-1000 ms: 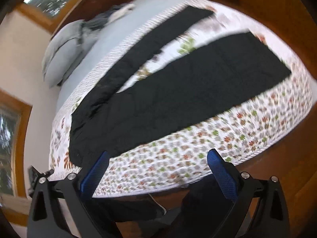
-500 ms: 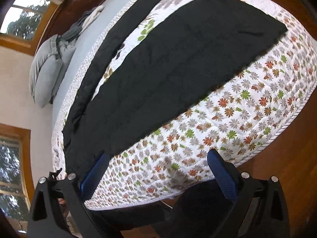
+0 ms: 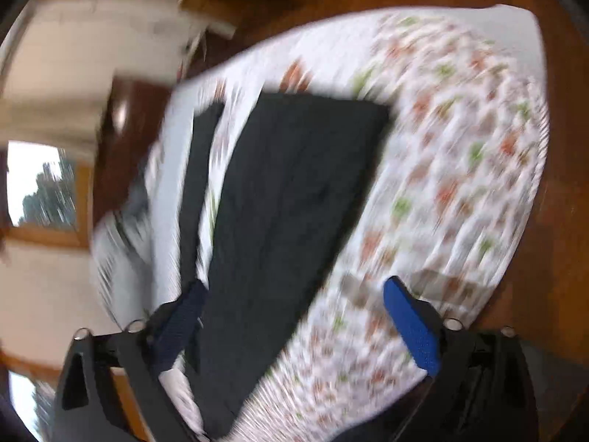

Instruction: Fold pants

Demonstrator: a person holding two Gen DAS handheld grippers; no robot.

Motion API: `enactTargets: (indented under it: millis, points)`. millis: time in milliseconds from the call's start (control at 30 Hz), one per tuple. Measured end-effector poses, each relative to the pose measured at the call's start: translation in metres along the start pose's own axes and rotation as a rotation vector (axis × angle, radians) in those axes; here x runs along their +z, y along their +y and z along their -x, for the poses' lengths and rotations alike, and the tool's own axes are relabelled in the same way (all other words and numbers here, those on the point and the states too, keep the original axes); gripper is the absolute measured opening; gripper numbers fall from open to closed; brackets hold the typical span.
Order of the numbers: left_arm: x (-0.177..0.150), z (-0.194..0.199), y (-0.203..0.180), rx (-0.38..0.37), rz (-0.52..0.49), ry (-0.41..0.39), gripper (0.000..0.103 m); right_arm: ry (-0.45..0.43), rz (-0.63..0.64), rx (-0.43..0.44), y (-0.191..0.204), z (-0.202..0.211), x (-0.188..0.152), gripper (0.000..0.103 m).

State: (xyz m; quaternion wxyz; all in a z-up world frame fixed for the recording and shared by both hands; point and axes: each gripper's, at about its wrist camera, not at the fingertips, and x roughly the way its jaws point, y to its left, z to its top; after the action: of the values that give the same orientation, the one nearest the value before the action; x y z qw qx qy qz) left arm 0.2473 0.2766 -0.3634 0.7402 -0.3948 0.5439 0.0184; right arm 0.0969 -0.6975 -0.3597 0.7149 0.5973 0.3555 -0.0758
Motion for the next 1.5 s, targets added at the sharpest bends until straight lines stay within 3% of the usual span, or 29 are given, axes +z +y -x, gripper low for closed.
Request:
enactTargets:
  millis: [67, 433, 467, 500, 567, 600, 800, 1100, 1367, 1433, 1467, 1500]
  points:
    - [-0.006, -0.003, 0.015, -0.013, 0.028, -0.007, 0.011, -0.017, -0.047, 0.057, -0.012, 0.002, 0.020, 0.082]
    - [-0.011, -0.002, 0.031, -0.024, 0.128, -0.007, 0.016, -0.014, -0.067, 0.051, -0.015, -0.042, 0.054, 0.075]
    - [-0.012, -0.002, 0.030, -0.015, 0.127, -0.014, 0.015, -0.019, -0.067, 0.060, -0.015, -0.043, 0.054, 0.062]
    - [-0.013, -0.001, 0.028, -0.007, 0.127, -0.021, 0.014, -0.013, -0.067, 0.081, -0.015, -0.045, 0.054, 0.036]
    - [-0.016, 0.003, 0.022, 0.028, 0.121, -0.046, 0.011, -0.015, -0.082, 0.067, -0.018, -0.046, 0.056, 0.016]
    - [-0.017, 0.004, 0.019, 0.041, 0.120, -0.057, 0.011, -0.011, -0.083, 0.071, -0.018, -0.047, 0.056, 0.013]
    - [-0.021, 0.033, 0.031, 0.065, 0.167, -0.078, 0.010, 0.001, -0.028, 0.072, 0.000, -0.034, 0.042, 0.011]
    - [-0.033, 0.096, 0.106, 0.095, 0.265, -0.127, 0.010, 0.134, 0.071, 0.002, 0.019, -0.045, -0.021, 0.011]
    - [-0.024, 0.097, 0.122, 0.121, 0.277, -0.125, 0.014, 0.177, 0.071, -0.080, 0.017, -0.065, -0.043, 0.013]
    - [-0.024, 0.097, 0.122, 0.113, 0.274, -0.126, 0.019, 0.182, 0.074, -0.094, 0.017, -0.066, -0.042, 0.016]
    - [-0.027, 0.097, 0.121, 0.106, 0.272, -0.125, 0.021, 0.192, 0.071, -0.091, 0.020, -0.066, -0.041, 0.026]
    - [-0.027, 0.099, 0.121, 0.094, 0.263, -0.119, 0.024, 0.200, 0.065, -0.081, 0.023, -0.066, -0.041, 0.043]
